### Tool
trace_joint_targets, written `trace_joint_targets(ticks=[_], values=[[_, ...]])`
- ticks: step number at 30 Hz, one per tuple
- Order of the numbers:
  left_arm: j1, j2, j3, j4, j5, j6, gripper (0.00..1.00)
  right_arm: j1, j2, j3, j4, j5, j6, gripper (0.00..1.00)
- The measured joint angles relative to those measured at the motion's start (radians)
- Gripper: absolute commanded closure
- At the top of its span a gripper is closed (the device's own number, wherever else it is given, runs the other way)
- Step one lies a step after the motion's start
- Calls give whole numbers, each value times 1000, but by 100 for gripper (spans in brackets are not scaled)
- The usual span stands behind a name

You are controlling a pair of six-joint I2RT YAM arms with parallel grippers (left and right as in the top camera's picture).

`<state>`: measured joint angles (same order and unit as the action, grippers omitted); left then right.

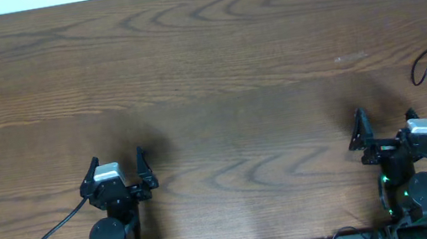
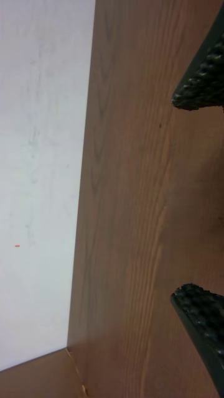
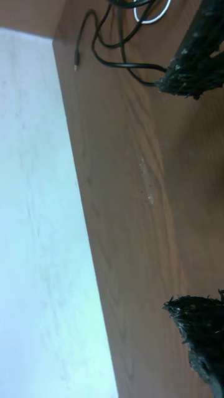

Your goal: Untangle cables

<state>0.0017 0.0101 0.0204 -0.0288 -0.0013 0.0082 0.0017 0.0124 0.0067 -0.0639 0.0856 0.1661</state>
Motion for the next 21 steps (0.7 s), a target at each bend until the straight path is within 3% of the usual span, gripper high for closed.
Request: trace_joint_targets(ticks=[21], values=[[0, 0, 0, 0, 0, 0, 9, 0, 0, 0, -1, -12, -26, 1]])
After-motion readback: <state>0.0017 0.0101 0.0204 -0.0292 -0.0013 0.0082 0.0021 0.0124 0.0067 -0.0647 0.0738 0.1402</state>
